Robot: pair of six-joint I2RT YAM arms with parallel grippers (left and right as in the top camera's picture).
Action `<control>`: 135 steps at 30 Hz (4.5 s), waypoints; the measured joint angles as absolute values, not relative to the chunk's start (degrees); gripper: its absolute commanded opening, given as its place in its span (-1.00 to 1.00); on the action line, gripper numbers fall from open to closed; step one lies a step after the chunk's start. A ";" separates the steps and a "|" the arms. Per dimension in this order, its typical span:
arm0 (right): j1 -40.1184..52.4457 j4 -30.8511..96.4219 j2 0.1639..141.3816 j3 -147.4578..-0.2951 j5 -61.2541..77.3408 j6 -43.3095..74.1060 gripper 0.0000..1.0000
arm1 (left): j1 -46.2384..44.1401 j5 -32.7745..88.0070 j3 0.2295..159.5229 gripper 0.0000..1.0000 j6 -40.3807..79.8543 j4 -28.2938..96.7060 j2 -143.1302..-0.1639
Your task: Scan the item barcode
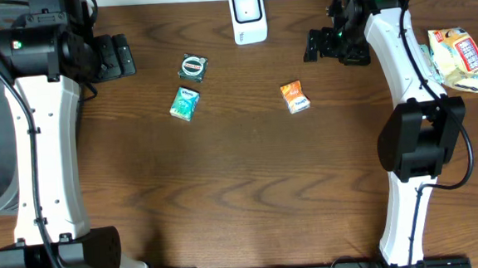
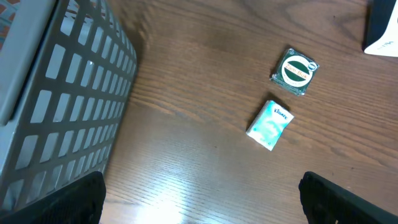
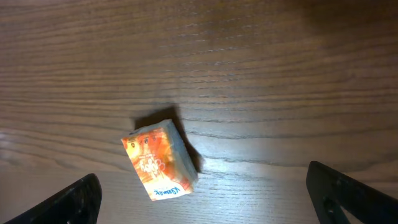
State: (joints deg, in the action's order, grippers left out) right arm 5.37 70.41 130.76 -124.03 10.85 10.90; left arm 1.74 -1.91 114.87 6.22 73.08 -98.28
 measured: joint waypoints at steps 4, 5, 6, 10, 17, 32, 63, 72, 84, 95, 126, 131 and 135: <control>5.37 70.39 130.76 -124.03 10.72 10.87 0.99 | 1.74 -1.91 114.87 0.95 6.22 73.08 -98.28; 5.37 70.35 130.76 -124.03 10.63 10.90 0.98 | 1.74 -1.91 114.87 0.95 6.22 73.08 -98.28; 5.37 70.24 130.76 -124.03 10.46 10.90 0.99 | 1.74 -1.91 114.87 0.96 6.22 73.08 -98.28; 5.37 70.15 130.76 -124.03 9.52 10.87 0.98 | 1.74 -1.91 114.87 0.95 6.22 73.08 -98.28; 5.37 70.04 130.76 -124.03 8.91 10.87 0.99 | 1.74 -1.91 114.87 0.96 6.22 73.06 -98.28; 5.21 68.82 130.76 -124.03 8.67 10.87 0.99 | 1.74 -1.91 114.87 0.96 6.20 73.08 -98.28; 4.73 68.01 130.76 -124.01 8.05 10.87 0.99 | 1.74 -1.91 114.87 0.95 6.20 73.06 -98.28; 4.73 67.92 130.76 -123.98 8.05 10.87 0.99 | 1.74 -1.91 114.87 0.96 6.22 73.08 -98.28; 4.73 67.92 130.76 -123.96 8.05 10.87 0.98 | 1.74 -1.91 114.87 0.95 6.22 73.08 -98.28; 4.73 67.90 130.76 -123.96 8.05 10.74 0.71 | 1.74 -1.91 114.87 0.95 6.22 73.08 -98.28; 8.86 54.30 130.80 -104.55 18.59 10.20 0.05 | 1.74 -1.91 114.87 0.96 6.22 73.06 -98.28; 8.86 54.30 130.80 -104.38 21.19 9.69 -0.05 | 1.74 -1.91 114.87 0.96 6.22 73.08 -98.28; 8.86 54.30 130.80 -104.38 22.61 9.34 -0.04 | 1.74 -1.91 114.87 0.96 6.22 73.08 -98.28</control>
State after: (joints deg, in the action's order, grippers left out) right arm 8.86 54.30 130.80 -104.38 22.61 9.34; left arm 1.74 -1.91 114.87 6.22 73.08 -98.28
